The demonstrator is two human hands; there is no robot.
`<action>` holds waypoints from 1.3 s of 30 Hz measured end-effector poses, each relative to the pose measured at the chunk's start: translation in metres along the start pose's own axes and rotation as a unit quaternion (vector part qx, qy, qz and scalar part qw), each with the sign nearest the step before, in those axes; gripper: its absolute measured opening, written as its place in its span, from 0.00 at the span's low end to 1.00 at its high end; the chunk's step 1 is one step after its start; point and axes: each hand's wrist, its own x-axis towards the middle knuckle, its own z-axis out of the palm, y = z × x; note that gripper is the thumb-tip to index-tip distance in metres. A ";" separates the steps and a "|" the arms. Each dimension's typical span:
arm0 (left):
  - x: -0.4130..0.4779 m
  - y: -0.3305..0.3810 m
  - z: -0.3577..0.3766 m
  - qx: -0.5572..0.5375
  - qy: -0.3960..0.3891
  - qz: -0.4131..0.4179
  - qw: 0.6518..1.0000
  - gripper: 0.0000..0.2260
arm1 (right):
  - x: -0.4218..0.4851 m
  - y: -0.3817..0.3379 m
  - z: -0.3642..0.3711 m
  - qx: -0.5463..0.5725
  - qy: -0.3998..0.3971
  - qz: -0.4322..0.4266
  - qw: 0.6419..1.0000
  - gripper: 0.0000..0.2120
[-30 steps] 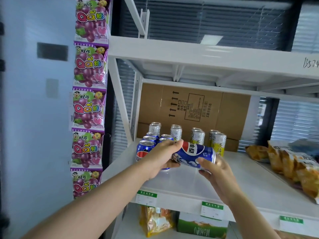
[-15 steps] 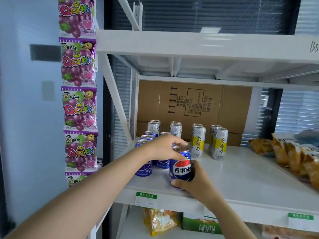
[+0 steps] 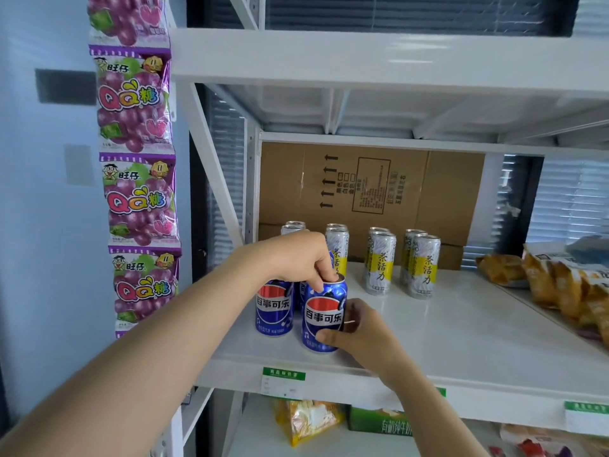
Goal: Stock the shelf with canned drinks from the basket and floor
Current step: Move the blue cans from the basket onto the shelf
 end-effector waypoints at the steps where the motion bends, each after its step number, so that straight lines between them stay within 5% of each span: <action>1: 0.001 -0.004 0.000 -0.001 0.000 -0.005 1.000 0.15 | 0.002 0.000 0.004 0.002 0.010 -0.001 1.000 0.26; 15: 0.005 -0.032 0.011 -0.038 0.044 -0.003 0.998 0.16 | 0.015 0.009 0.027 -0.094 0.088 -0.006 0.992 0.30; 39: -0.004 -0.036 0.015 -0.076 0.086 0.004 0.993 0.15 | 0.001 0.000 0.027 -0.034 0.075 -0.008 0.997 0.21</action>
